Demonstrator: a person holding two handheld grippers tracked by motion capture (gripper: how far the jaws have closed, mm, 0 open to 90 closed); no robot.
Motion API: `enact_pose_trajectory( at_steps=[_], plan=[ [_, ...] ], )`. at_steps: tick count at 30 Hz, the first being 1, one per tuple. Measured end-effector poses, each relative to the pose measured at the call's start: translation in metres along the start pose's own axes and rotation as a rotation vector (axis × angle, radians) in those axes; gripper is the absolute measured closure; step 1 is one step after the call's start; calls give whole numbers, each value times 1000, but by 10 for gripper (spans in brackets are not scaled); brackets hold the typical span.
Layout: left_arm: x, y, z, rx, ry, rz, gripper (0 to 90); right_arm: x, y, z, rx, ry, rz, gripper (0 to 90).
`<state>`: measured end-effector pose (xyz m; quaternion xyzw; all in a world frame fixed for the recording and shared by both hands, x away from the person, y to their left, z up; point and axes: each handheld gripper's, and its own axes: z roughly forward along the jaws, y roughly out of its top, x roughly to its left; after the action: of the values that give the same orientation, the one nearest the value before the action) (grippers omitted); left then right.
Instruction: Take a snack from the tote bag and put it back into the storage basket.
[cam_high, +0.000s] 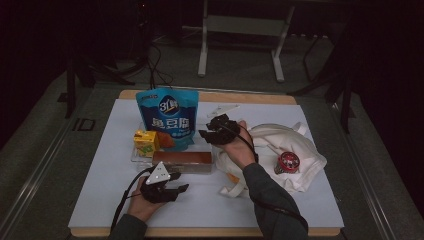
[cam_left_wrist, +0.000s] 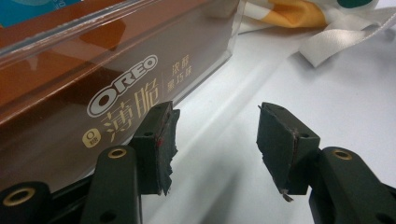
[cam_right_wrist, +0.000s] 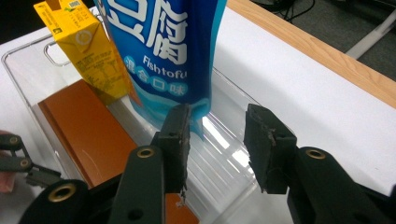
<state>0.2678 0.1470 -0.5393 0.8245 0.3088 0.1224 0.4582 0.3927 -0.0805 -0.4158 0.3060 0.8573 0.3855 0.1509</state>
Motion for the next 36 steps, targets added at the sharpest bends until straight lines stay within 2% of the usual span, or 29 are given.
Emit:
enact_pose_trajectory(
  at_steps=[5, 10, 12, 16, 21, 26, 36],
  plan=[
    [0, 0, 0, -2, 0, -3, 466, 2, -3, -10, -7, -4, -21, 595],
    [0, 0, 0, -2, 1, 0, 466, 5, -8, -22, 14, -18, -68, 587],
    [0, 0, 0, -3, 2, -2, 464, 3, -10, -27, 15, -21, -72, 582],
    [0, 0, 0, -4, 3, -2, 460, 0, -14, -38, 2, -10, -47, 578],
    [0, 0, 0, -2, 3, 0, 461, -2, -20, -50, 3, -15, -60, 570],
    [-1, 0, 0, -3, 4, 2, 461, -8, -28, -61, 2, -20, -54, 562],
    [-1, 0, 0, -3, 4, 2, 463, -25, -53, -84, 16, -60, -24, 545]
  ],
)
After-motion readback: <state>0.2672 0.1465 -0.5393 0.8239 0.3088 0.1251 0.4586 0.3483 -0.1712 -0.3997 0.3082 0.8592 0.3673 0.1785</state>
